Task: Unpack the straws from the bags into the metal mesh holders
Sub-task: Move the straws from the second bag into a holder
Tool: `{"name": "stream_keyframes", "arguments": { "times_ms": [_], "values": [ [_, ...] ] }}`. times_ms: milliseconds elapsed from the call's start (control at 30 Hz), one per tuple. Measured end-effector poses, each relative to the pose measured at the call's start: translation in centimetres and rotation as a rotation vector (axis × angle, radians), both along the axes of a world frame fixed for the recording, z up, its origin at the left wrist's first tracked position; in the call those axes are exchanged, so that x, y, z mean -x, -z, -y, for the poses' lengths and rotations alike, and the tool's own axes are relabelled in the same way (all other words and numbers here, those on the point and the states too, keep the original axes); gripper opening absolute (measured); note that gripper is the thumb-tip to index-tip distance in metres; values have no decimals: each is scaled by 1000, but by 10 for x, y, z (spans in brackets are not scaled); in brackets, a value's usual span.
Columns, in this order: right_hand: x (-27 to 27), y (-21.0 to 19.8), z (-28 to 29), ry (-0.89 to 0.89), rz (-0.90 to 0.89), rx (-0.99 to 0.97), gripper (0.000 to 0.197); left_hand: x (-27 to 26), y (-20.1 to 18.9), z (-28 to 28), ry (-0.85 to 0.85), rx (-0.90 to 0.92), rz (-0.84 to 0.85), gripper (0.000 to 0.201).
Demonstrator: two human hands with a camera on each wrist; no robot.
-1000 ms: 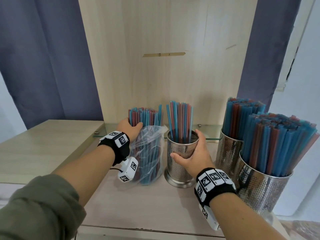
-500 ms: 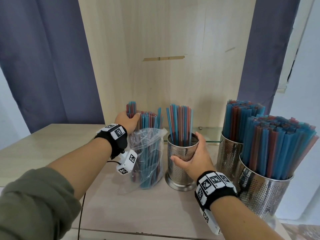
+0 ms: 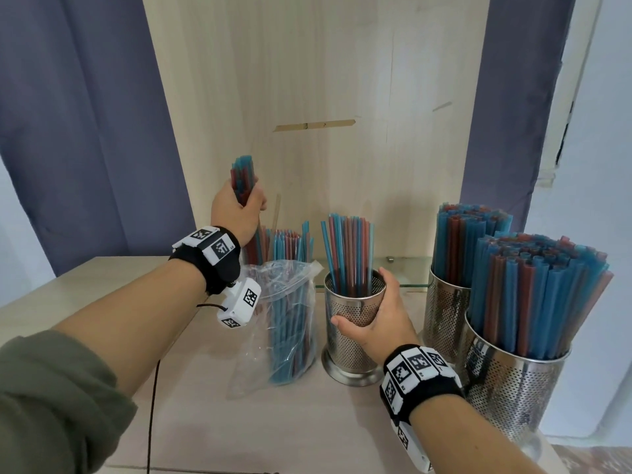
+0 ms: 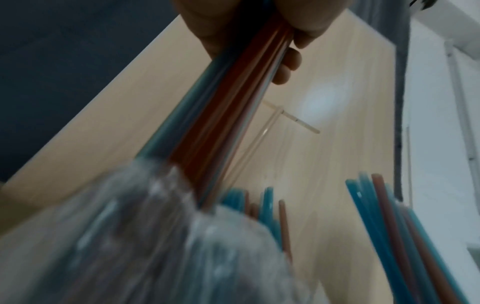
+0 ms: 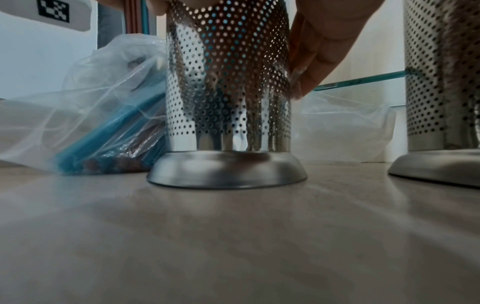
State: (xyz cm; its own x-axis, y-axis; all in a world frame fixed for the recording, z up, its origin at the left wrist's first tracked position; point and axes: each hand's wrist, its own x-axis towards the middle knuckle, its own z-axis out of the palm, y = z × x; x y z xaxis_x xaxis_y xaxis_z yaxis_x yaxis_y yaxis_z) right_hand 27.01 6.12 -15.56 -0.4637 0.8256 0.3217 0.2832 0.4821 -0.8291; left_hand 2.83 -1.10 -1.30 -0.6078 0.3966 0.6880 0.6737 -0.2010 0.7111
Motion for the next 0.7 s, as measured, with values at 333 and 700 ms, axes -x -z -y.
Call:
{"name": "stream_keyframes", "arguments": {
  "times_ms": [333,700],
  "values": [
    [0,-1,-1,-7,1,21,121,-31,-56,19,128,-197,-117,3],
    [0,1,-1,-15,-5,24,122,-53,-97,37,232,-360,-96,4]
  ]
}}
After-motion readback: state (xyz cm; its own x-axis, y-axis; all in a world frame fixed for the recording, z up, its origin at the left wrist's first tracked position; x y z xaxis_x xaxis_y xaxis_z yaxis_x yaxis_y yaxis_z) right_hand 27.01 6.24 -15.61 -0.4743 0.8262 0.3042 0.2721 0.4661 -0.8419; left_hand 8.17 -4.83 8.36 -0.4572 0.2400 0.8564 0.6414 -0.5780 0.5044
